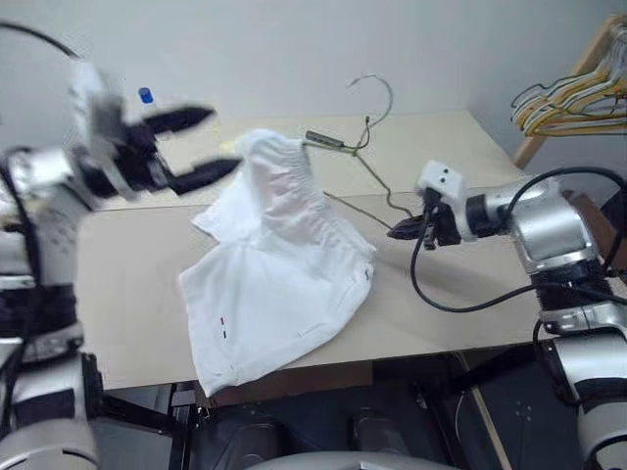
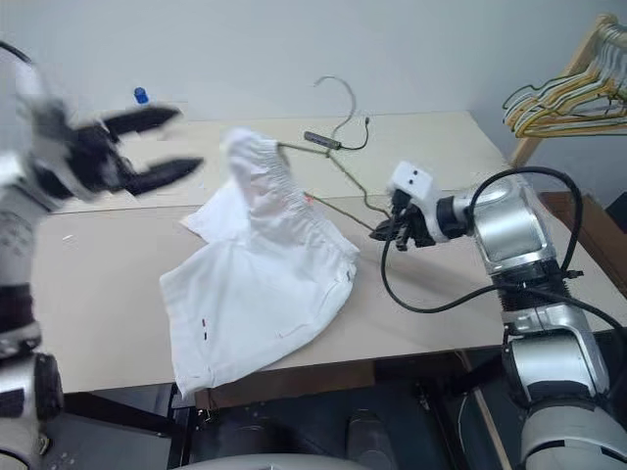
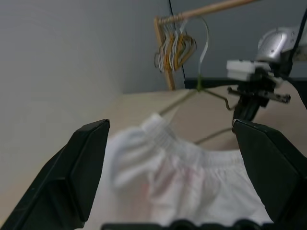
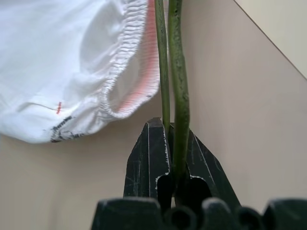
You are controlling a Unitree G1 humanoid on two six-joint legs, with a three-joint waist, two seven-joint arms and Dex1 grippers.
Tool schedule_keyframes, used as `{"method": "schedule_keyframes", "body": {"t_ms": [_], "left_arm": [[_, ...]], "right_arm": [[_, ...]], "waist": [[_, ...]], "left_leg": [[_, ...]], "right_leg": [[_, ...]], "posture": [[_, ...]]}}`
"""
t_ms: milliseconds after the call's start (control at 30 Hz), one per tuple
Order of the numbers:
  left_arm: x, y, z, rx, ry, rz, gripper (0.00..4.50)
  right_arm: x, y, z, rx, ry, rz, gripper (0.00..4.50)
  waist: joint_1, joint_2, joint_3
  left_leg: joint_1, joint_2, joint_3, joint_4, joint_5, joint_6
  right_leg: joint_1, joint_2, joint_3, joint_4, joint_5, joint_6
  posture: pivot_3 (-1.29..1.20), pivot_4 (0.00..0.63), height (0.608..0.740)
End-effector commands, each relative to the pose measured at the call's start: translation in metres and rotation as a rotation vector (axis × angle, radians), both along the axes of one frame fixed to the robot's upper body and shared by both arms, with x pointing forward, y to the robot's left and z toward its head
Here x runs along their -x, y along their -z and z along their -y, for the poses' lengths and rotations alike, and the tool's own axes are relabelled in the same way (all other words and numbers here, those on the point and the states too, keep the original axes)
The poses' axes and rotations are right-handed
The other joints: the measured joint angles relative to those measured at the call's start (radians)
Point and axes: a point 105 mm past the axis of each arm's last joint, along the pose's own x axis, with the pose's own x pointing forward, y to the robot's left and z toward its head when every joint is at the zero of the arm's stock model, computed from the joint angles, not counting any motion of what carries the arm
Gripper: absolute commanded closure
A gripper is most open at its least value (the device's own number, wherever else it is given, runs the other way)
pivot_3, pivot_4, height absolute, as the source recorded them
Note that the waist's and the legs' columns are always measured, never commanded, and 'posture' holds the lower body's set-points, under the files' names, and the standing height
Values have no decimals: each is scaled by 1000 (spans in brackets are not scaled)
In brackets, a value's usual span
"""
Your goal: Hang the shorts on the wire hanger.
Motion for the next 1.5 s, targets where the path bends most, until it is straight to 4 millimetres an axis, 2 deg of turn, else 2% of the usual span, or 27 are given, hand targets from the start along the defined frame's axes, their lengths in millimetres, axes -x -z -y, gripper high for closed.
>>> {"method": "schedule_keyframes", "body": {"t_ms": [33, 167, 233, 367, 667, 767, 1000, 1167, 1333, 1433, 1500], "left_arm": [[-7, 2, -13, -76, -8, 11, 37], [-9, 7, -18, -206, 40, -1, 37], [-4, 15, -21, -314, 116, -33, 37], [-11, 32, -23, -487, 149, -87, 37], [-22, 61, -9, -582, 229, -216, 37], [-26, 65, -4, -577, 241, -238, 640], [-27, 84, 3, -599, 269, -296, 2889], [-30, 88, 3, -613, 261, -305, 4435], [-32, 88, 3, -623, 252, -282, 4473], [-31, 82, 4, -611, 252, -240, 4473], [-31, 78, 2, -614, 248, -212, 4473]], "right_arm": [[8, -11, -26, -15, -81, 73, 4500], [14, -7, -41, 15, -129, 92, 4500], [16, -4, -45, 37, -149, 96, 4500], [18, -1, -50, 71, -168, 102, 4500], [17, 3, -51, 109, -160, 97, 4500], [19, 5, -52, 113, -165, 88, 4500], [23, 4, -56, 104, -169, 83, 4500], [25, 3, -58, 99, -178, 88, 4500], [25, 2, -59, 108, -202, 140, 4500], [22, 0, -60, 109, -232, 258, 4500], [20, 0, -56, 105, -215, 262, 4500]], "waist": [[-4, 0, 0], [-7, 0, 0], [-7, 0, 0], [-5, 0, 0], [-5, 0, 0], [-6, 0, 0], [-9, 0, 0], [-8, 0, 0], [-8, 0, 0], [-8, 0, 0], [-8, 0, 0]], "left_leg": [[1, 0, 0, 0, 0, 0], [2, 0, 3, 0, 0, 0], [0, 0, 5, 1, 0, 0], [-1, 0, 7, 1, 0, 0], [-2, 1, 6, 2, 0, 0], [-2, 1, 6, 2, 0, 1], [-2, 1, 5, 3, 0, 1], [-2, 1, 5, 3, -1, 1], [-2, 1, 5, 3, -1, 1], [-3, 1, 5, 3, -1, 1], [-3, 1, 5, 3, -1, 1]], "right_leg": [[0, 0, 0, 0, 0, 0], [0, 1, 0, 1, 0, 0], [-1, 1, 0, 1, 0, 0], [-1, 1, -1, 1, 0, 0], [-2, 1, -1, 2, -1, 1], [-2, 1, 0, 2, -1, 1], [-2, 1, 0, 3, -1, 1], [-2, 1, 0, 3, -1, 1], [-2, 1, 0, 3, -1, 1], [-2, 1, 0, 3, -1, 1], [-2, 1, 0, 2, -1, 1]], "posture": [[-29, 0, 740], [-23, 0, 740], [-22, 0, 740], [-21, 0, 740], [-33, 0, 740], [-37, 0, 740], [-48, 0, 740], [-47, 0, 740], [-47, 0, 740], [-48, 0, 740], [-50, 0, 740]]}}
